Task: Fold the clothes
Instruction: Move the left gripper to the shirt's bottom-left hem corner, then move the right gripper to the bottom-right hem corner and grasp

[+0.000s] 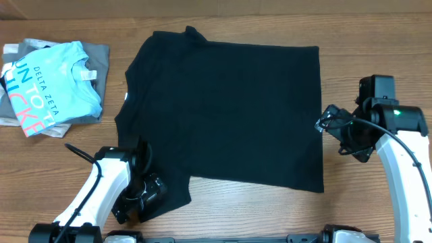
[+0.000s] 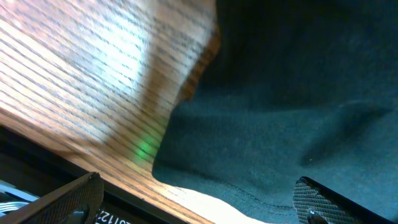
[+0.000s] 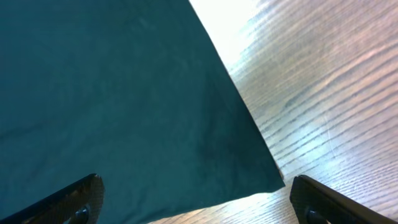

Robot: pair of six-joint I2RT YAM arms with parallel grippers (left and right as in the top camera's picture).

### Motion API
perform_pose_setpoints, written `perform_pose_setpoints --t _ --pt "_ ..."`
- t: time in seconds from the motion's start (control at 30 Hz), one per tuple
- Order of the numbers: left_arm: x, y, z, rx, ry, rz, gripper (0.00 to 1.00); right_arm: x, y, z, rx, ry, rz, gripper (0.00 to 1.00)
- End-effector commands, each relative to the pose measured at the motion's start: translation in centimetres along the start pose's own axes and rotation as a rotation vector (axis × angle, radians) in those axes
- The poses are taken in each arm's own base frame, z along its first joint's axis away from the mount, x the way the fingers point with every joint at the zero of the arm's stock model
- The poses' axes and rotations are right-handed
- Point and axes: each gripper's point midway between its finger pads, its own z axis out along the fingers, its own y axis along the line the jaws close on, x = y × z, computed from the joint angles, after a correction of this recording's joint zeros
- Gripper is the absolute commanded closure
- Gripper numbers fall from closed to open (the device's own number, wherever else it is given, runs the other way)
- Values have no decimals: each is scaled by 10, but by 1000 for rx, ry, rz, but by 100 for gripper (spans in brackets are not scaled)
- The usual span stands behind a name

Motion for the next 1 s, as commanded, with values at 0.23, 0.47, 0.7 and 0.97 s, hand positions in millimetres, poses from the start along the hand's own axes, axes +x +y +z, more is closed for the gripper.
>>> perform_pose_setpoints --t 0.23,0.47,0.7,0.97 --pt "12 5 12 -5 55 -75 0 21 -16 27 48 68 163 0" --pt "34 8 29 18 154 -126 1 26 -15 32 34 90 168 0" --pt "40 10 36 17 171 -129 1 30 -13 35 22 107 170 0" --pt "39 10 36 18 167 -129 1 55 -20 59 18 190 248 0"
